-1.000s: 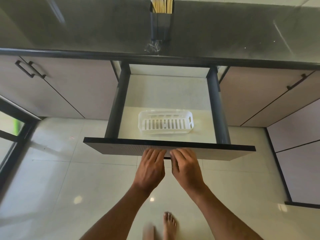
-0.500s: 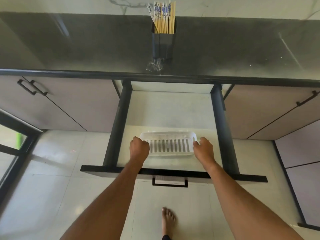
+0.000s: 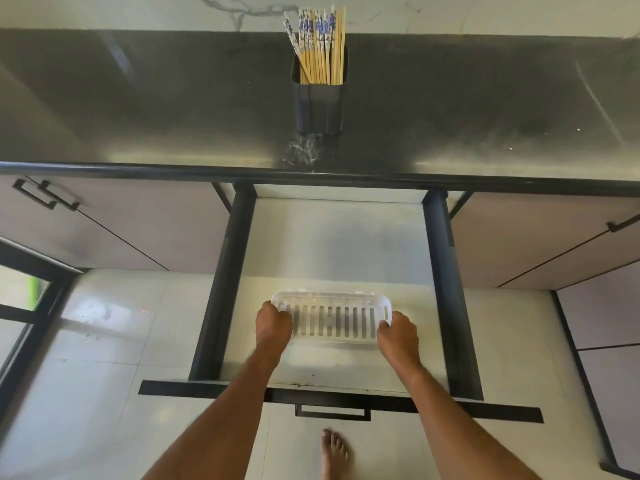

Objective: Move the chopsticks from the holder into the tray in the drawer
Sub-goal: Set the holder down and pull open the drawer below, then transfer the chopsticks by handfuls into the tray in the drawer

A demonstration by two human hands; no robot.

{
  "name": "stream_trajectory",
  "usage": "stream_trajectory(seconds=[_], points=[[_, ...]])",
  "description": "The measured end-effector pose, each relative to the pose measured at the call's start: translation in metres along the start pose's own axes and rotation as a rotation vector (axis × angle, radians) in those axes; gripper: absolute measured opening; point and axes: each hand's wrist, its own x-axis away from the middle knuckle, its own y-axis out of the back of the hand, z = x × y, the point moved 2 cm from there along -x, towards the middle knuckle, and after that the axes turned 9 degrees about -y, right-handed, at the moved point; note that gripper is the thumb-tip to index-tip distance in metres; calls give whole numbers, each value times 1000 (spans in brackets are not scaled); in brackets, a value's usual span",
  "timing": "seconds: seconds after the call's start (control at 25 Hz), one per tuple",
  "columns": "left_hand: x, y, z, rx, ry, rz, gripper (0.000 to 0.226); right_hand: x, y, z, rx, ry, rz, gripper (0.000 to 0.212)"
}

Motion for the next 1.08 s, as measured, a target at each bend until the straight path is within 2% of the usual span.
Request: stream_trajectory(seconds=[0.24,0.36,0.48,0.56,0.64,0.84,1.08], points=[[-1,-1,1,-54,-58,-12,11,4,1,1,-5,34,-14,30],[0,7,-8,-130,-62,-47,30,11,12,11,2,101,-139,34],[-7,23,-39,-128,-182,-100,43,15,31,47,-27,221,-280,41],[-22,40,-78,-94,-288,-112,43,14,48,92,-77,322,-331,39],[-41,58,-127,-36,-369,-126,44,15,65,151,-167,393,-355,25],[-100,93,-254,43,-504,-180,34,9,108,305,-336,551,-416,11],[-167,94,-358,104,-594,-143,29,-30,128,433,-274,633,-411,14]])
